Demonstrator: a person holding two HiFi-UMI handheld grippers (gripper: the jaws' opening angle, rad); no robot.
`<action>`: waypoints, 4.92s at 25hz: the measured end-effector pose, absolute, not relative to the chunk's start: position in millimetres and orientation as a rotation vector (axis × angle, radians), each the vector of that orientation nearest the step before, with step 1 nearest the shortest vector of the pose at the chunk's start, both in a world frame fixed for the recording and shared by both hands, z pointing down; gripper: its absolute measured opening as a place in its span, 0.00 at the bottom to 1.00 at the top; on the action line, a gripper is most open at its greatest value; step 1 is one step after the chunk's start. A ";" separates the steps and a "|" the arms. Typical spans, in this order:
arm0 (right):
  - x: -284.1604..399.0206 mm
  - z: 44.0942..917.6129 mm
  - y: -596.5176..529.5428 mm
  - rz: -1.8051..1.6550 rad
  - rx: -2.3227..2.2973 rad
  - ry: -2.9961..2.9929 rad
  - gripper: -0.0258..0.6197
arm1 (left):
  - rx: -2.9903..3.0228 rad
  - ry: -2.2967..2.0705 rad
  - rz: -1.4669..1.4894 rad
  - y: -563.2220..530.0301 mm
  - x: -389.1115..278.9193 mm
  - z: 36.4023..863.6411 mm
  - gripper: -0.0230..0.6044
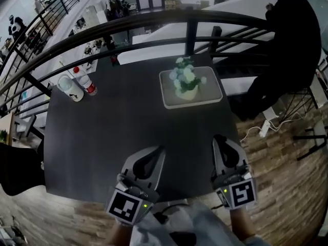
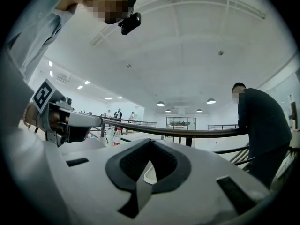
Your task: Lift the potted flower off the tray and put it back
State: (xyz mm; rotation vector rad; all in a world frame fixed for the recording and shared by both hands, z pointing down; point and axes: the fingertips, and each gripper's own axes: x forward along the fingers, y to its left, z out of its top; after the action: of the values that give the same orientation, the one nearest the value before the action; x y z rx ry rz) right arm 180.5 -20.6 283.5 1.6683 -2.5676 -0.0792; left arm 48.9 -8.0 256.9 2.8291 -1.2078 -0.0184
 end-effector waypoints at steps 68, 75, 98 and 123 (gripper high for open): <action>189.6 475.7 -274.2 0.386 1.548 -2.435 0.52 | 2.752 -1.173 0.090 -149.9 52.3 350.6 0.03; 189.5 480.5 -289.4 0.376 1.517 -2.470 0.55 | 2.744 -1.184 0.092 -150.9 51.5 353.7 0.03; 169.0 476.1 -311.6 0.234 1.407 -2.554 0.46 | 2.716 -1.220 0.066 -155.3 43.2 359.2 0.03; 144.5 473.3 -311.0 0.012 1.467 -2.456 0.15 | 2.698 -1.226 0.072 -161.4 28.9 361.1 0.03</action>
State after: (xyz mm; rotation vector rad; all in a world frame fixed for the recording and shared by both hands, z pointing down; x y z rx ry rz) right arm 144.5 -311.0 473.3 1.4668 -2.4562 0.0121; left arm 28.9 -161.4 361.1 2.6980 -1.2260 0.0719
